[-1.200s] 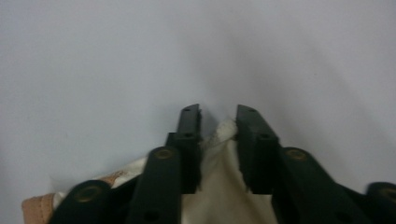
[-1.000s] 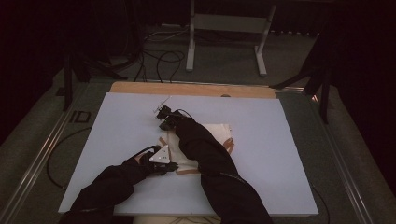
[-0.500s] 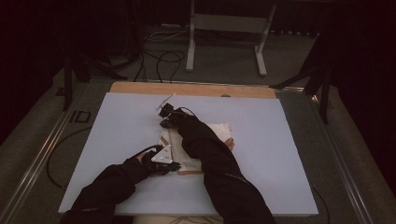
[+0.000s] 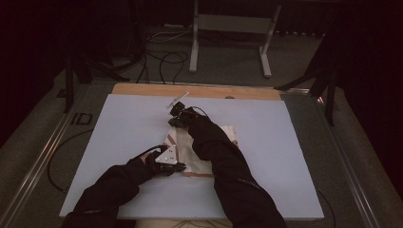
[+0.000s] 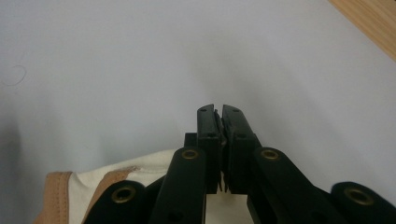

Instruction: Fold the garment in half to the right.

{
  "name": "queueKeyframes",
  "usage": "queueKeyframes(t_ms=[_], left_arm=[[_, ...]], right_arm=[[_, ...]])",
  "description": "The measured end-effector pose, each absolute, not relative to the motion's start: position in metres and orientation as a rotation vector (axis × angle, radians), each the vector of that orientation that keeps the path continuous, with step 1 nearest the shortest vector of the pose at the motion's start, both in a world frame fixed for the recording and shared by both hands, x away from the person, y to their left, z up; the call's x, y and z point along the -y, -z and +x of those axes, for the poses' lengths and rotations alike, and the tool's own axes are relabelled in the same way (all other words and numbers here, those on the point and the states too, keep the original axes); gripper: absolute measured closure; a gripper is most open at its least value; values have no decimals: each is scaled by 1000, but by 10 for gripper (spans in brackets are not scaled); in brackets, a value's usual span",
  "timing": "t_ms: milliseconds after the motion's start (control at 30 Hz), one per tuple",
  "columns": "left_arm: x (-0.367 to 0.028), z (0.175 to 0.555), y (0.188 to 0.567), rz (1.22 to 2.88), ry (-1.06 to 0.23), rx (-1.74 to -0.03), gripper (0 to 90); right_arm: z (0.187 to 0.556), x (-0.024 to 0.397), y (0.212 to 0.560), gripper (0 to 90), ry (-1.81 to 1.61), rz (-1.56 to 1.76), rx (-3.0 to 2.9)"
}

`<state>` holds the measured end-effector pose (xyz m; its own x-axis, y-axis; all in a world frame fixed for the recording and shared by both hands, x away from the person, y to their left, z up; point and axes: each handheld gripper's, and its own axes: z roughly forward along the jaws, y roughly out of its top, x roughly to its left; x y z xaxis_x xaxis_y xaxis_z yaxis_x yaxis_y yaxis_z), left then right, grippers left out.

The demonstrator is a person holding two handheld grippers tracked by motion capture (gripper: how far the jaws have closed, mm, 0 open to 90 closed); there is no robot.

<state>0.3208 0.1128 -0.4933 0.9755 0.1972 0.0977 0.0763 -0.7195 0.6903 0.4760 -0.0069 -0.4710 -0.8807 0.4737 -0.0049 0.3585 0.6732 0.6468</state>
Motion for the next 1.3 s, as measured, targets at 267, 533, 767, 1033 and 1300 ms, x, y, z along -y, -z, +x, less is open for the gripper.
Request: queueKeyframes(t_ms=[267, 533, 767, 1033, 1300], left_arm=[[-105, 323, 487, 2373, -214, -164, 880], [-98, 324, 481, 2366, -208, -149, 879], [-93, 325, 477, 2370, -207, -131, 879], [-86, 326, 470, 2373, -209, -109, 879], [-77, 327, 466, 2372, -209, -83, 879]], right_arm=[[476, 25, 465, 875, -1014, 702, -2692], [475, 41, 459, 875, -1026, 730, -2670], [473, 53, 453, 875, -1034, 736, -2653], [471, 68, 446, 875, -1050, 757, -2630], [470, 85, 440, 875, -1047, 764, -2612]])
